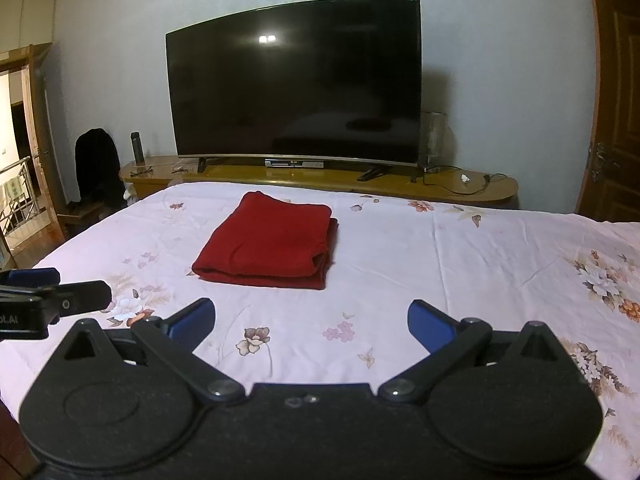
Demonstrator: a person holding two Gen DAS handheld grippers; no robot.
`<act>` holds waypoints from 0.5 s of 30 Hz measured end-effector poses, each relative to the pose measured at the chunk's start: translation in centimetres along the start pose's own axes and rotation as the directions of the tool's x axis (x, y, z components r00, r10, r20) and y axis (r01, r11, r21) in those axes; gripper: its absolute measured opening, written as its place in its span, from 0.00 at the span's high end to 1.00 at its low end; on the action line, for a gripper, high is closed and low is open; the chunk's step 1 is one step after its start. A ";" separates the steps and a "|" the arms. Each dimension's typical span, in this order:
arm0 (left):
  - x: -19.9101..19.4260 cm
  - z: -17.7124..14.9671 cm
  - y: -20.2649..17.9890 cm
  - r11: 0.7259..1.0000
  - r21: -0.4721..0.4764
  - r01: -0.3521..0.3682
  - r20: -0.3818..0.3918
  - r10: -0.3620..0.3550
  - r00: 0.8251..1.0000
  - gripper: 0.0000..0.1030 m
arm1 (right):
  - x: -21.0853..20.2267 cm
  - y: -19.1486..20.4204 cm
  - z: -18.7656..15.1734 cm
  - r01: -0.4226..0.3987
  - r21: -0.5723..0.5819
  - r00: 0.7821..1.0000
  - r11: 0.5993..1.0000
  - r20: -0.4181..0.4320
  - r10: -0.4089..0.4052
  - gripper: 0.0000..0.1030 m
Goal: Fold small clothes
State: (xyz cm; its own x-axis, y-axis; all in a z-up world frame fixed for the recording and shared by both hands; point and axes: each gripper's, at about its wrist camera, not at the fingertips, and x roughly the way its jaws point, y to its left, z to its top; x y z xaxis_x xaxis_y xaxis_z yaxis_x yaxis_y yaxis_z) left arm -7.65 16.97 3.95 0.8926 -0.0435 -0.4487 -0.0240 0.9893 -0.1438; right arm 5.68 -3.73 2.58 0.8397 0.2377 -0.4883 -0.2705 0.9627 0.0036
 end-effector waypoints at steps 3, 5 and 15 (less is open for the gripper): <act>-0.1 -0.1 -0.3 1.000 -0.001 -0.001 -0.001 0.001 1.000 0.00 | -0.1 0.0 0.1 0.000 0.003 1.000 1.000 -0.001 0.000 0.01; -0.1 -0.1 -0.3 1.000 0.000 -0.003 -0.001 0.003 1.000 0.00 | -0.1 0.1 0.1 0.001 0.002 1.000 1.000 -0.001 -0.001 0.01; -0.2 -0.2 0.0 1.000 0.005 0.001 0.006 -0.001 1.000 0.00 | -0.1 0.4 0.2 0.004 -0.002 1.000 1.000 0.002 -0.004 0.01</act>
State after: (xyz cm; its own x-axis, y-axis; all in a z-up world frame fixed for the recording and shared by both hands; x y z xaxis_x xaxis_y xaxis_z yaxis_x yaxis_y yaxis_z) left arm -7.94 16.98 3.82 0.8955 -0.0438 -0.4429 -0.0209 0.9899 -0.1403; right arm 5.54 -3.40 2.79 0.8420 0.2337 -0.4863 -0.2678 0.9635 -0.0007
